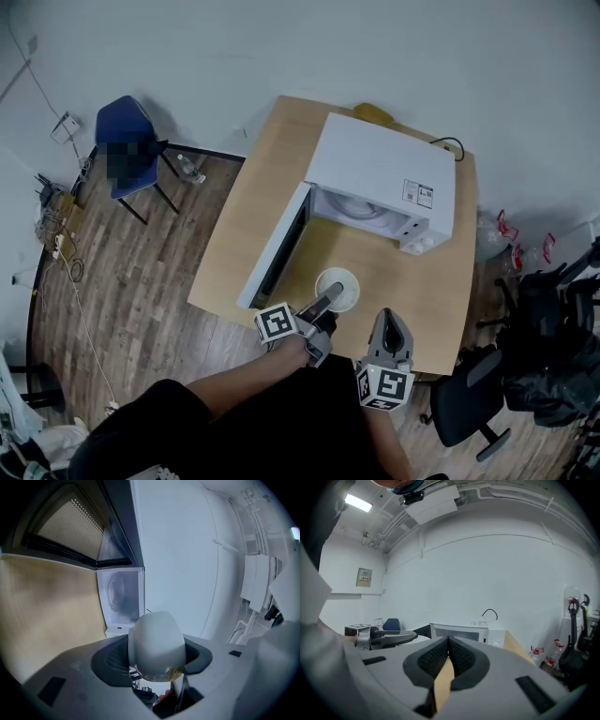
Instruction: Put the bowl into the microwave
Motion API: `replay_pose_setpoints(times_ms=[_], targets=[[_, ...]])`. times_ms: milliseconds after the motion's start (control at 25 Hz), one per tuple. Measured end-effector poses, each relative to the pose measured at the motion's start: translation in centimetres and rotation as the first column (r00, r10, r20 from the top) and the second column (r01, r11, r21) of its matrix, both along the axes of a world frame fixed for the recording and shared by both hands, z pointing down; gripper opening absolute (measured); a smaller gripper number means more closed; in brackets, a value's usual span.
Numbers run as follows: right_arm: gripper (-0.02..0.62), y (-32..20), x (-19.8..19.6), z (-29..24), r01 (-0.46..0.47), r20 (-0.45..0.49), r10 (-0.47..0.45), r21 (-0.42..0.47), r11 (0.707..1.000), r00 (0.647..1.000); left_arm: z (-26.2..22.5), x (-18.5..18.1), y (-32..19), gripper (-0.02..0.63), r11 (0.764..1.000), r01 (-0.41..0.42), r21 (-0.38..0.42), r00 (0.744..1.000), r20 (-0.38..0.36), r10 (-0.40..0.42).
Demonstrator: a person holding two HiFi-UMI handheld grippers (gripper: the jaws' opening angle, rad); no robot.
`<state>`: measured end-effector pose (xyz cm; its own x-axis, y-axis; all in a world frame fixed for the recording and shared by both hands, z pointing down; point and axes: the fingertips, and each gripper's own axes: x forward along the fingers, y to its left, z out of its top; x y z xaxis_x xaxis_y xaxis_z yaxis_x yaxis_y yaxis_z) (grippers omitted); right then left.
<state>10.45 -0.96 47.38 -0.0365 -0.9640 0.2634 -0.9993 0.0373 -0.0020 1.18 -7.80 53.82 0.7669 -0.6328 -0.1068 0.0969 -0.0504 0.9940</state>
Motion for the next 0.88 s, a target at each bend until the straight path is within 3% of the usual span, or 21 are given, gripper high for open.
replay_pose_setpoints(times_ms=[280,400,640,880], targets=[[0.060,-3.8,2.0,1.2,0.041,0.026,-0.040,-0.037,0.998,0.999,0.9,2.5,-5.1,0.253,1.000,0.021,0.021,0.999,0.027,-0.022],[0.060,-5.0,2.8,1.3,0.051,0.031,-0.050,-0.041,0.998,0.998,2.1,3.2,-6.8,0.253,0.999,0.034,-0.009,0.999,0.035,-0.034],[0.060,-7.9,4.6,1.6,0.060,0.044,-0.057,-0.057,0.997,0.997,5.4,5.0,-10.5,0.253,0.999,0.023,-0.025,0.989,0.148,-0.019],[0.060,-10.3,6.3,2.6,0.073,0.049,-0.070,-0.081,0.994,0.996,7.9,6.9,-14.0,0.253,0.997,0.046,-0.057,0.986,0.160,-0.036]])
